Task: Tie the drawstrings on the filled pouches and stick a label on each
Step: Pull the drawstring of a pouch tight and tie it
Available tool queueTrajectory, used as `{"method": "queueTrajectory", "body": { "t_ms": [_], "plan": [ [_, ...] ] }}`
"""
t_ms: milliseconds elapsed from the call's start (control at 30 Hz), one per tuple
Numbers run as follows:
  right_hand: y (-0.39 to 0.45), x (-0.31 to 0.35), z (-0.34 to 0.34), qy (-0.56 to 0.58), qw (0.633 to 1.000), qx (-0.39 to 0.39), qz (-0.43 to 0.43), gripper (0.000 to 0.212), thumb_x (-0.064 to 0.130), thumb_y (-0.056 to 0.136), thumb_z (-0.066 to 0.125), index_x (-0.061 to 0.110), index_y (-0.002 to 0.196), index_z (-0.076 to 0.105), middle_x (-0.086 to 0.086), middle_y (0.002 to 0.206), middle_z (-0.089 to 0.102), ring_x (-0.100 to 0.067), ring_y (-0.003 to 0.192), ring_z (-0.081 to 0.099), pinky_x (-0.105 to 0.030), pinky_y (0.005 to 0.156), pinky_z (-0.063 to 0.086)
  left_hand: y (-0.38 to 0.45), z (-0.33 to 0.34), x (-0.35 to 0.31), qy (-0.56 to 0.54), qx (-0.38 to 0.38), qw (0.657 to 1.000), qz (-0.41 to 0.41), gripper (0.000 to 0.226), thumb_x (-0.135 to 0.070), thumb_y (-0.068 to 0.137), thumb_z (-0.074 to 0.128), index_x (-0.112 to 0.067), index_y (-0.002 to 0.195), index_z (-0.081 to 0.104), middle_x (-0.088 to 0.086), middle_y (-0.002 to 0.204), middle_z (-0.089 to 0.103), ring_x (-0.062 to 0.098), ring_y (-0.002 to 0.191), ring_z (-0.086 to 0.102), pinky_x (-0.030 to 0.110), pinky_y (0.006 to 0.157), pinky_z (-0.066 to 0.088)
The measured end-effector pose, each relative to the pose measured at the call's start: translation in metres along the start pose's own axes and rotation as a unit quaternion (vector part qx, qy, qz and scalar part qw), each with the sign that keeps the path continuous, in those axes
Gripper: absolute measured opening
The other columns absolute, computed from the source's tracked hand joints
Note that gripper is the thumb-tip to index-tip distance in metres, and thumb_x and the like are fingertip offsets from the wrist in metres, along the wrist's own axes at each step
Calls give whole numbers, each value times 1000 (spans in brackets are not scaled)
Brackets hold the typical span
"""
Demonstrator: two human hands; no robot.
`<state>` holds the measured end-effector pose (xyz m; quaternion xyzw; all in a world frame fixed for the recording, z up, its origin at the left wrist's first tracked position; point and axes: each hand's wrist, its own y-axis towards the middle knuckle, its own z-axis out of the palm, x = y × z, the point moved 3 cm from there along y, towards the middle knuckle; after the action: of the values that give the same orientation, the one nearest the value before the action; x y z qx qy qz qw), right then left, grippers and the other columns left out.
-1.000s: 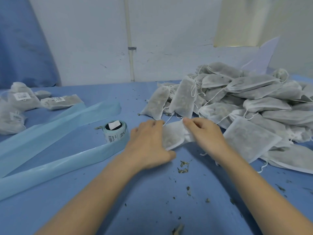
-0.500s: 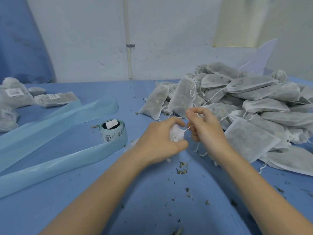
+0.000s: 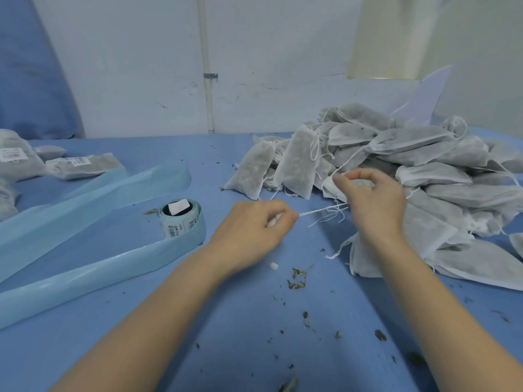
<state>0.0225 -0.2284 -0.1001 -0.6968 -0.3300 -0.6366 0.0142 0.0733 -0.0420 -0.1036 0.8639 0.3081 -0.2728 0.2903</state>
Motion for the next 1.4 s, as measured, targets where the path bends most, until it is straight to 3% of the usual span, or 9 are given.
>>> {"method": "queueTrajectory", "body": {
  "t_ms": [67, 167, 433, 567, 667, 1000, 1133, 1233, 1400],
  "plan": [
    [-1, -3, 2, 18, 996, 71, 41, 21, 41, 76, 77, 25, 66, 67, 14, 49, 55, -1, 42, 46, -24, 54, 39, 0, -1, 0, -25, 3, 999, -23, 32, -33, 96, 43, -20, 71, 59, -28, 55, 58, -6, 52, 52, 8, 55, 36],
    [-11, -1, 9, 90, 963, 199, 156, 43, 50, 81, 68, 21, 49, 69, 9, 37, 36, -6, 32, 29, -18, 34, 24, 3, -6, 4, -86, -39, 994, -56, 29, -24, 98, 41, -14, 78, 60, -24, 54, 60, -2, 43, 51, 6, 52, 36],
    [-29, 7, 14, 173, 831, 411, 333, 37, 20, 83, 54, 14, 47, 59, 9, 44, 15, -4, 36, 9, -12, 27, 9, 3, -15, 11, -113, -140, 982, -54, 12, -24, 94, 52, -26, 83, 54, -13, 64, 58, -5, 55, 49, 17, 57, 36],
    [-36, 20, 19, 356, 767, 379, 375, 10, 11, 64, 48, 10, 60, 57, 9, 55, 6, -7, 45, 3, -14, 32, 3, 1, -13, 11, -107, -153, 982, -43, 12, -23, 94, 53, -26, 82, 54, -14, 68, 61, -4, 56, 49, 9, 52, 36],
    [-43, 22, 27, 467, 748, 306, 360, 19, 5, 63, 43, 8, 74, 58, 8, 57, 6, -8, 48, 3, -15, 35, 3, 1, -4, 10, -117, -132, 983, -50, 10, -23, 93, 55, -24, 83, 54, -17, 68, 63, -3, 55, 50, 9, 52, 38],
    [-52, 23, 41, 424, 775, 382, 270, 53, -4, 85, 28, 23, 110, 66, 7, 48, 25, -8, 50, 9, -14, 31, 16, -6, 5, 5, -148, -189, 969, -50, 13, -23, 91, 59, -23, 80, 51, -8, 74, 66, 12, 58, 53, 31, 65, 45],
    [-59, 24, 43, 247, 853, 426, 171, 62, -3, 87, 29, 39, 121, 60, 10, 46, 31, -7, 44, 20, -15, 35, 21, -9, 6, 5, -132, -210, 968, -46, 14, -29, 91, 58, -18, 83, 58, -11, 68, 61, 4, 56, 49, 19, 60, 39],
    [-63, 22, 45, 69, 909, 406, 63, 60, 2, 89, 34, 48, 120, 56, 14, 46, 42, -3, 42, 37, -15, 38, 27, -9, 11, 5, -126, -208, 968, -63, 16, -31, 91, 58, -17, 85, 62, -14, 62, 59, -3, 54, 48, 9, 55, 35],
    [-66, 22, 47, 9, 926, 377, 14, 32, 16, 92, 45, 46, 101, 54, 4, 54, 45, -5, 43, 38, -15, 43, 29, -8, 11, 6, -109, -204, 969, -82, 19, -28, 94, 53, -18, 84, 66, -22, 47, 53, -7, 52, 48, 8, 55, 34]
  ]
}}
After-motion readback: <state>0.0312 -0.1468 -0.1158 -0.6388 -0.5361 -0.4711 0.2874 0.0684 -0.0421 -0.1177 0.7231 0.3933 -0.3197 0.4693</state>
